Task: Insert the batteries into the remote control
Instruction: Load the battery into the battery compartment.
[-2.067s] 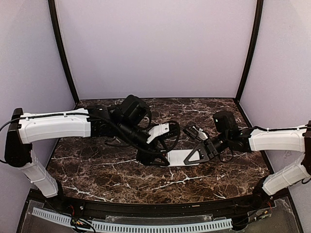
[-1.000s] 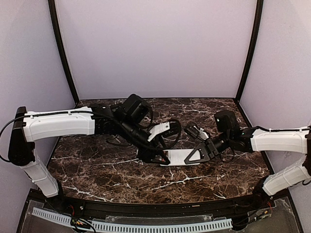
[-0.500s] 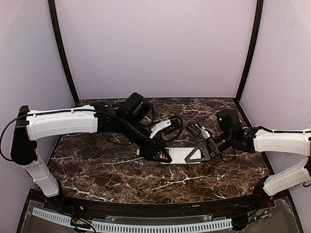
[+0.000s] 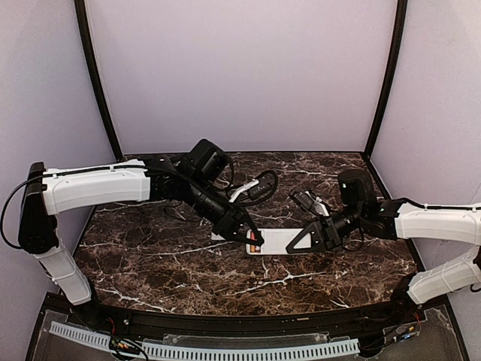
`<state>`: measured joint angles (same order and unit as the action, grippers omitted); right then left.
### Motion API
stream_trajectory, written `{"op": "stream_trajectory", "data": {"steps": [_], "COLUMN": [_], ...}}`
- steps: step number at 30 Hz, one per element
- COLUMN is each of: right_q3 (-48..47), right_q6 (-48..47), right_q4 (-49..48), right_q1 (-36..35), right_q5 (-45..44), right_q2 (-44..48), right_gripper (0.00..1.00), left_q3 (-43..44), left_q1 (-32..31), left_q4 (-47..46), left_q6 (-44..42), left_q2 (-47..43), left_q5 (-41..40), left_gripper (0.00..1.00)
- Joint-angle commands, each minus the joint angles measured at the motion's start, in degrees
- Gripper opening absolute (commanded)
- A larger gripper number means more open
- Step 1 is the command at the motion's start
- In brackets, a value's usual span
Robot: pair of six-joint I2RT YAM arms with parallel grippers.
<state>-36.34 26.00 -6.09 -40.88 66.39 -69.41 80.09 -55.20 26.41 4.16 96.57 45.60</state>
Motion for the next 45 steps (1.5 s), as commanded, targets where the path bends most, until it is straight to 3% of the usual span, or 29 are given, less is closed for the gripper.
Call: {"op": "stream_trajectory", "data": {"steps": [1,8,12,23,27,37,40,45], "right_q3": [-1.5,-1.1,-0.9,-0.6,-0.6,-1.2,-1.8,-2.0], "right_q6": [8.2,9.5,9.8,8.7,7.5,6.0,4.5,1.0], "right_q4": [-6.4,-6.0,-6.0,-7.5,-6.6,-4.0,-2.6,-2.5], "right_q1": [-0.2,0.3,1.5,2.7,2.8,3.5,3.5,3.5], "right_q5": [8.1,5.2,4.0,2.8,1.5,-0.9,-1.4,-1.5], "right_q2": [2.0,0.0,0.3,2.7,4.0,5.1,5.2,5.9], "right_gripper": [0.00,0.00,0.00,0.00,0.00,0.00,0.00,0.00], "left_q3": [-2.6,-4.1,-5.8,-12.2,-14.4,-16.1,-15.9,-17.3], "left_q1": [0.2,0.2,0.2,0.8,1.4,2.1,2.3,2.3], "left_q4": [-2.2,-6.8,-9.8,-21.5,-25.3,-22.7,-23.2,-31.4], "left_q6": [-7.5,-5.6,-2.3,9.6,13.0,13.4,14.9,21.8], "left_q2": [0.3,-3.2,-5.0,-6.7,-7.5,-9.0,-8.6,-7.3], "left_q5": [-11.6,-11.7,-12.6,-8.1,-7.1,-10.0,-11.3,-5.7], "left_gripper": [0.13,0.48,0.58,0.63,0.58,0.57,0.51,0.38]}}
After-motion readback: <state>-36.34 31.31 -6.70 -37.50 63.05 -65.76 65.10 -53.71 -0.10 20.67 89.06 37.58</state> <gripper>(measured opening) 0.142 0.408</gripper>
